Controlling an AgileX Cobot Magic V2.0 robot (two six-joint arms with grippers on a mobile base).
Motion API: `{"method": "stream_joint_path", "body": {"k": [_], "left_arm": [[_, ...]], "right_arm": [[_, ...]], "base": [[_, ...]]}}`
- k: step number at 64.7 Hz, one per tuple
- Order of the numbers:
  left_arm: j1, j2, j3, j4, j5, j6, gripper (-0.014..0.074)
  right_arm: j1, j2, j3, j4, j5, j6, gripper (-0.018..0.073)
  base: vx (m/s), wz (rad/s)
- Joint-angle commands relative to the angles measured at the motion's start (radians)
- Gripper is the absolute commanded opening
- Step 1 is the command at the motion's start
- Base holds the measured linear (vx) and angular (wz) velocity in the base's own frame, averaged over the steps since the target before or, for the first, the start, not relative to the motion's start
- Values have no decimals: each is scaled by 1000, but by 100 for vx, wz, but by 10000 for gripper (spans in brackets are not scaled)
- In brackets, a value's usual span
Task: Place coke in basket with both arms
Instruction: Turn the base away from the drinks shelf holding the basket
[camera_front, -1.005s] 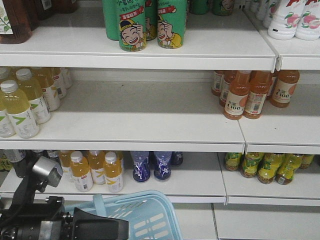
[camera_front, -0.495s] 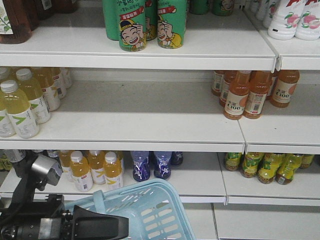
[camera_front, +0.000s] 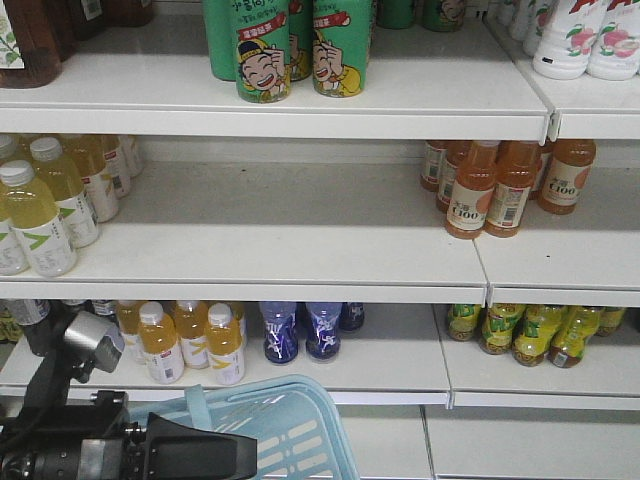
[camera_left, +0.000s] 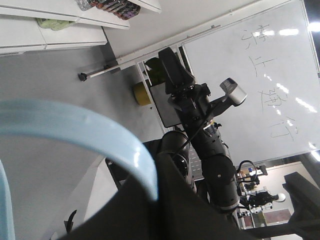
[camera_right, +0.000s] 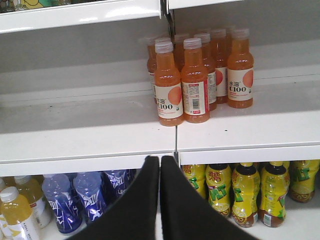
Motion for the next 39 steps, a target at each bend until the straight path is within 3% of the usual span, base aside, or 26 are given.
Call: {"method": "stream_joint_path", "body": {"k": [1, 39], "left_arm": [[-6, -22, -21, -69, -217, 9, -7], [-6, -22, -21, -69, -217, 9, -7]], "right_arm": [[-6, -18, 15, -3, -72, -5, -5], [-6, -18, 15, -3, -72, -5, -5]], "base": [[-1, -4], [-3, -16]]}}
